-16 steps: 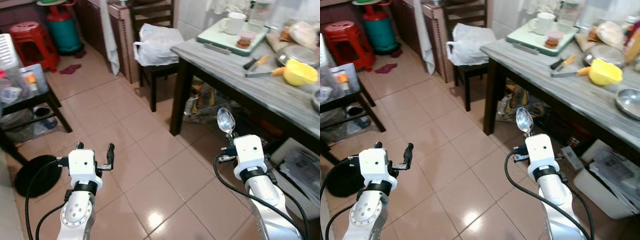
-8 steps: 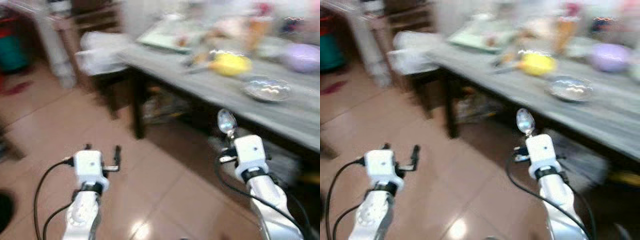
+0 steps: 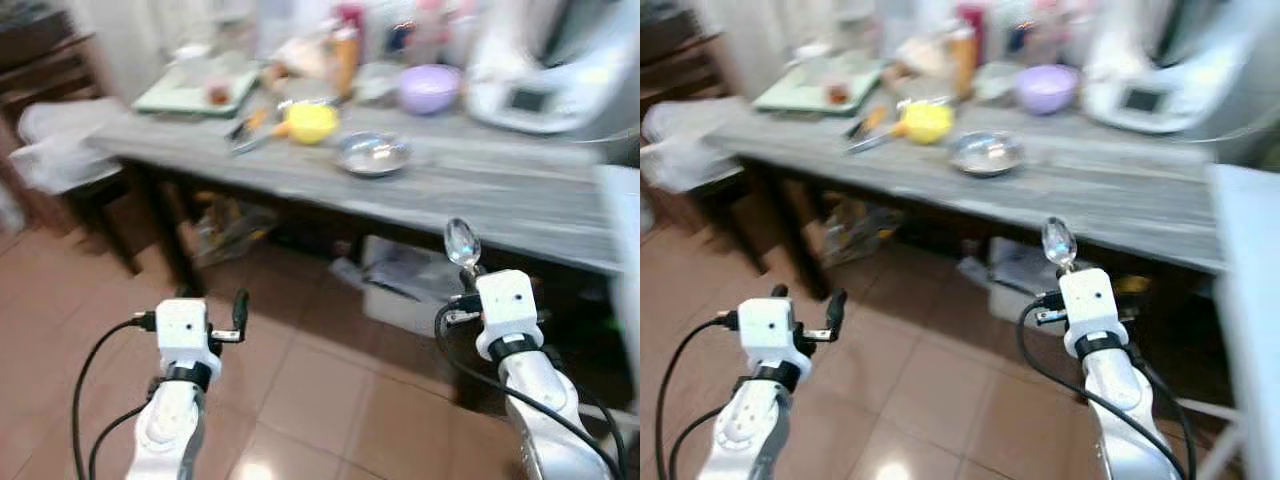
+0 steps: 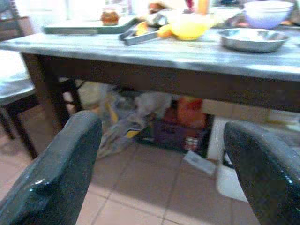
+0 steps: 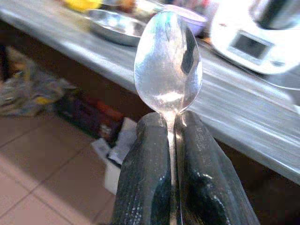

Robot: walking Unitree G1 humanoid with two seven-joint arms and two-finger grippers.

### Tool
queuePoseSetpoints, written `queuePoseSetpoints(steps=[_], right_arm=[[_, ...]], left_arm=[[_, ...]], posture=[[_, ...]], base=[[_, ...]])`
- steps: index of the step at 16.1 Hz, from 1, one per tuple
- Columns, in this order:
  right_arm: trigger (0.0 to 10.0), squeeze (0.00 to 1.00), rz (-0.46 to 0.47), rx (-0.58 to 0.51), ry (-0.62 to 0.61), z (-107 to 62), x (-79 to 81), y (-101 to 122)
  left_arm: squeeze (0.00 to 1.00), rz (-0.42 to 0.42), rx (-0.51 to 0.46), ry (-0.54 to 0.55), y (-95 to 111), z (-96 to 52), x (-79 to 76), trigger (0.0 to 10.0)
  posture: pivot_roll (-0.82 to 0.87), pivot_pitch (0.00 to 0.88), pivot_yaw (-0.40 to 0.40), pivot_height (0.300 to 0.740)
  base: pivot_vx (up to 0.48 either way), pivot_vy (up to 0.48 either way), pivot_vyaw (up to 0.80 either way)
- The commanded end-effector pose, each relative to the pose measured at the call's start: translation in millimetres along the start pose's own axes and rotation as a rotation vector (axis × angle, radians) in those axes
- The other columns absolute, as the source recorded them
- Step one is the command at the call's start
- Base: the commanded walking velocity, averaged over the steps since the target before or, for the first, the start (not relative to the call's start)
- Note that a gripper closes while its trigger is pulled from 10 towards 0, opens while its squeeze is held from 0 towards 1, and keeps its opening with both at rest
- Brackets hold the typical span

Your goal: Setting the table

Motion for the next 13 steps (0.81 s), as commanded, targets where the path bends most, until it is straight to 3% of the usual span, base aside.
queuePoseSetpoints(steps=[1, 6, 8, 13], right_arm=[[10.0, 0.00, 0.006, -0.020, 0.018, 1.5, 6.8, 5.9], [10.0, 0.00, 0.004, -0.030, 0.011, 4.1, 7.1, 7.7], [10.0, 0.00, 0.006, -0.032, 0.008, 5.0, 7.0, 8.4], [10.0, 0.00, 0.010, -0.030, 0.003, 5.7, 6.6, 8.1]], left_arm=[[0.00, 0.013, 0.002, 0.015, 0.1, -1.4, 8.8, 10.0], [0.00, 0.006, -0.027, -0.043, 7.9, 0.8, 0.0, 10.0], [0.00, 0.004, -0.032, -0.060, 9.3, 0.9, -2.8, 10.0], [0.00, -0.004, -0.040, -0.082, 11.4, 0.0, -8.3, 10.0]], posture=[[-0.16, 0.088, 0.035, 0.740], [-0.16, 0.081, 0.042, 0.740], [-0.16, 0.079, 0.044, 0.740], [-0.16, 0.082, 0.046, 0.740]], base=[[0.000, 0.000, 0.00], [0.000, 0.000, 0.00], [0.262, 0.000, 0.00], [0.341, 0.000, -0.69]])
Point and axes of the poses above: a point about 5 cm out from each wrist's last joint towards the gripper, its own z axis pointing out of the wrist towards the gripper, its own y axis along the axis of the wrist's last joint, x = y × z, the point moved 6 cm from there along z, pointing out of the wrist towards the gripper, and after that the axes turned 6 degrees about z, right-handed, at the moved point
